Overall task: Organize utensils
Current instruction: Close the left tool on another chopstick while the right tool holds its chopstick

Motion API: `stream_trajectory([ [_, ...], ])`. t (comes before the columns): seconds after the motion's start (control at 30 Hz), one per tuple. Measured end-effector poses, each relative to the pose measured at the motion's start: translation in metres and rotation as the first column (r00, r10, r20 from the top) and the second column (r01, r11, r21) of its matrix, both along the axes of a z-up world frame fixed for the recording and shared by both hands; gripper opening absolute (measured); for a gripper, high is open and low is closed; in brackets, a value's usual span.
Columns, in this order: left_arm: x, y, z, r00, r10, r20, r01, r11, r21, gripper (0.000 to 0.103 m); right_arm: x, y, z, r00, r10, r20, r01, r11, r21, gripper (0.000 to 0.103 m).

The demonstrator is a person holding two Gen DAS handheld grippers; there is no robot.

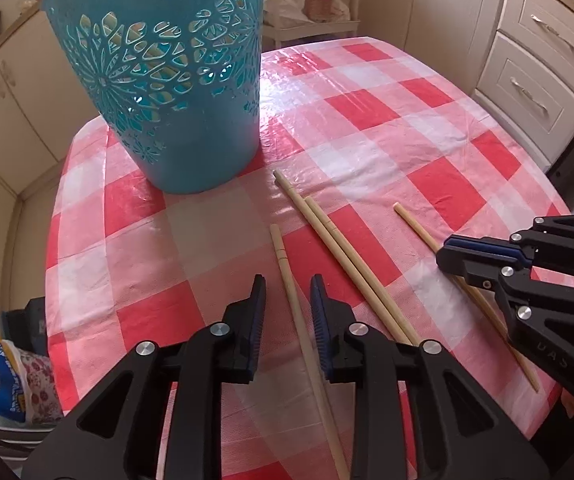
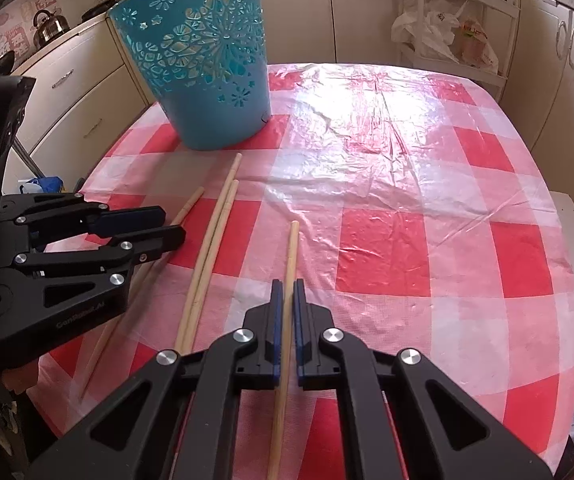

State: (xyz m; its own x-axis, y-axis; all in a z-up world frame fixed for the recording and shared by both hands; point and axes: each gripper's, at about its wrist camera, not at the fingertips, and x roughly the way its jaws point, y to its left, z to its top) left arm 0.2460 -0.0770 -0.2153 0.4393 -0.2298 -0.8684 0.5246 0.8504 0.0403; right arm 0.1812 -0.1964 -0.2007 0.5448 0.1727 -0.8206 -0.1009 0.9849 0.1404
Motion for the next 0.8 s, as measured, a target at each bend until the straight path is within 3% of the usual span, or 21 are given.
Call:
stream_trajectory([
  [0.47,-0.012,-0.006,-0.001,0.997,0.044,0.058,-0.046,0.998,0.039,0.027,-0.004,0.004,-0.001,1.000,-0.012,0.027,0.012,1.000,-0.025,0.006],
  [0.63,-0.013,-0.004,-0.002,0.995,0.072,0.076,-0.075,0.996,0.040,0.034,-0.005,0.008,0.000,0.999,0.011,0.036,-0.009,0.998,-0.062,0.006],
  [0.77,-0.016,-0.003,-0.002,0.992,0.085,0.094,-0.088,0.996,0.035,0.034,-0.009,0.010,-0.001,0.998,0.010,0.061,-0.006,0.997,-0.075,0.006],
  [0.8,-0.017,-0.003,-0.002,0.992,0.085,0.096,-0.088,0.996,0.029,0.029,-0.009,0.011,-0.002,0.998,0.007,0.066,-0.002,0.997,-0.077,0.006],
])
